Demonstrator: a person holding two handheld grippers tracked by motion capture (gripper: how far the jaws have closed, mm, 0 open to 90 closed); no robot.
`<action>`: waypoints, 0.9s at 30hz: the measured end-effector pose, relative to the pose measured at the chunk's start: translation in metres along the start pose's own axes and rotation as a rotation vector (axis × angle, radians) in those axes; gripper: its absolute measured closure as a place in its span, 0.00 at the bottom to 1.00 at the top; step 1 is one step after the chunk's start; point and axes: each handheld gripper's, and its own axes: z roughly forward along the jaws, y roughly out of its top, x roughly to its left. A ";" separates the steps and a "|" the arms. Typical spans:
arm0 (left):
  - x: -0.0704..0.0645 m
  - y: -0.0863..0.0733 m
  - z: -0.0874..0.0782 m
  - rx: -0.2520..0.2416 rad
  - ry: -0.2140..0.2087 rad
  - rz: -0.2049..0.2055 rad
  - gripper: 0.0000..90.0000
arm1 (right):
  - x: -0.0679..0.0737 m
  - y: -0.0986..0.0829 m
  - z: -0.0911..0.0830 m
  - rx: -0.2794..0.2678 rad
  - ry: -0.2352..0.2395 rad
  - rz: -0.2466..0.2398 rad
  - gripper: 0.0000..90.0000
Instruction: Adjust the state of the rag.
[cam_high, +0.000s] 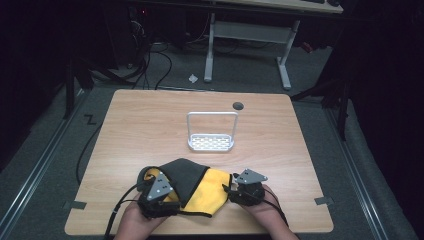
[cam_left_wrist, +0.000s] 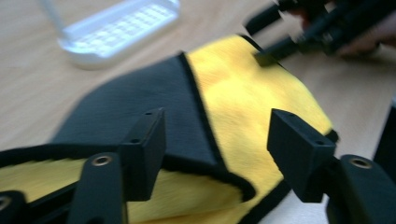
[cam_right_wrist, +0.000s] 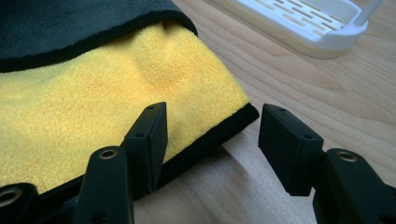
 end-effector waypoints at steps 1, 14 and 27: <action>-0.003 0.000 0.006 0.038 -0.006 0.019 0.39 | 0.000 0.000 0.000 -0.002 -0.001 -0.002 0.48; 0.014 -0.021 0.028 0.195 -0.016 -0.018 0.72 | 0.011 0.002 -0.002 -0.013 0.037 -0.018 0.47; 0.030 -0.016 0.010 0.056 -0.028 -0.147 0.93 | 0.031 0.008 -0.005 -0.032 0.107 -0.047 0.45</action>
